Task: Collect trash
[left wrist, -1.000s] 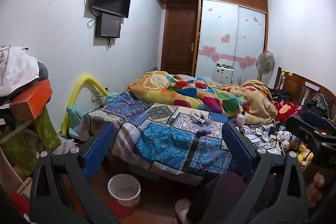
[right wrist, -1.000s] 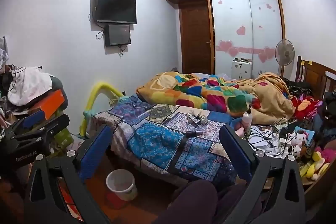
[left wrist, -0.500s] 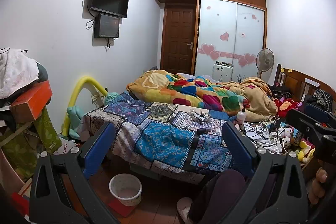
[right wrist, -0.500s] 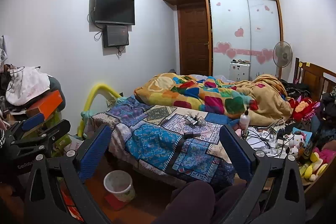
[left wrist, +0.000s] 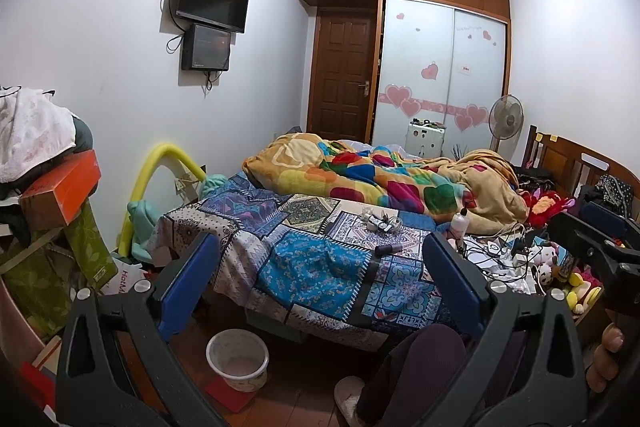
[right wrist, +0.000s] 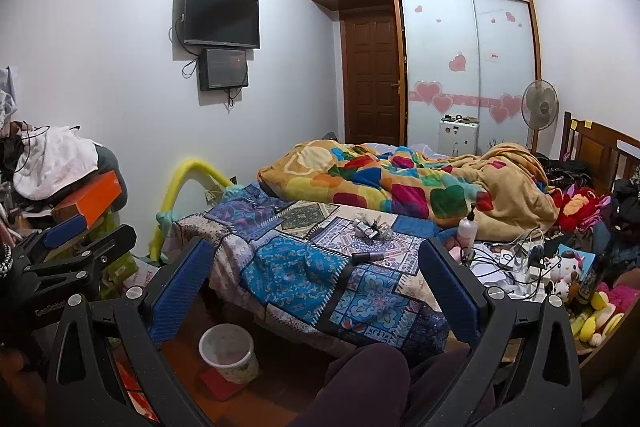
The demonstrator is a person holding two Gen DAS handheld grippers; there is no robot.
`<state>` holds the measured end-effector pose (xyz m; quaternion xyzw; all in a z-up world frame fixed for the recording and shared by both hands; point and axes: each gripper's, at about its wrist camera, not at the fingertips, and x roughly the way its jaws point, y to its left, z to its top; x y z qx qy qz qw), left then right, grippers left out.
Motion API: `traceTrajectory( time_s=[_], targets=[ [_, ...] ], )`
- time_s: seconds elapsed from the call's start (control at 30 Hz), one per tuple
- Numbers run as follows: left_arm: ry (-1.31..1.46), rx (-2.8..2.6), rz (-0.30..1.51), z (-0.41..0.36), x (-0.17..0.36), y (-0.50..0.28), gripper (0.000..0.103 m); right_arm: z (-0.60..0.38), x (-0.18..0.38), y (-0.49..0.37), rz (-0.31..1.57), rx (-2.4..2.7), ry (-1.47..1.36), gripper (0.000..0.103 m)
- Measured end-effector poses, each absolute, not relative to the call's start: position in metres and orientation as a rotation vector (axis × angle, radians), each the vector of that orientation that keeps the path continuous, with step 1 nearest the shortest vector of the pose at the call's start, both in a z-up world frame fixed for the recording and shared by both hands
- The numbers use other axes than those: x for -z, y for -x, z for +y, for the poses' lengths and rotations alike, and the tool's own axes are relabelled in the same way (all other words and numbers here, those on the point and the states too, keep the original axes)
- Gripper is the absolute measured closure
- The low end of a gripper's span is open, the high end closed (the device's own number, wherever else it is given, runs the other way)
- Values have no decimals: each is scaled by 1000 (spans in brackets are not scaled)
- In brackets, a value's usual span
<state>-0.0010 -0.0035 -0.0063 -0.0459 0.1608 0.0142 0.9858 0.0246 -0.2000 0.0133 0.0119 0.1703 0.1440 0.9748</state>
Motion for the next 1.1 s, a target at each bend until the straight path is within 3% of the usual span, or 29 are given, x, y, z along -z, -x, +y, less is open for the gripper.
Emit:
traceTrajectory(
  time_s=[1.1],
  targets=[
    [96, -20, 314, -6, -3, 6, 0, -199, -12, -22, 345, -292, -41, 0]
  ],
)
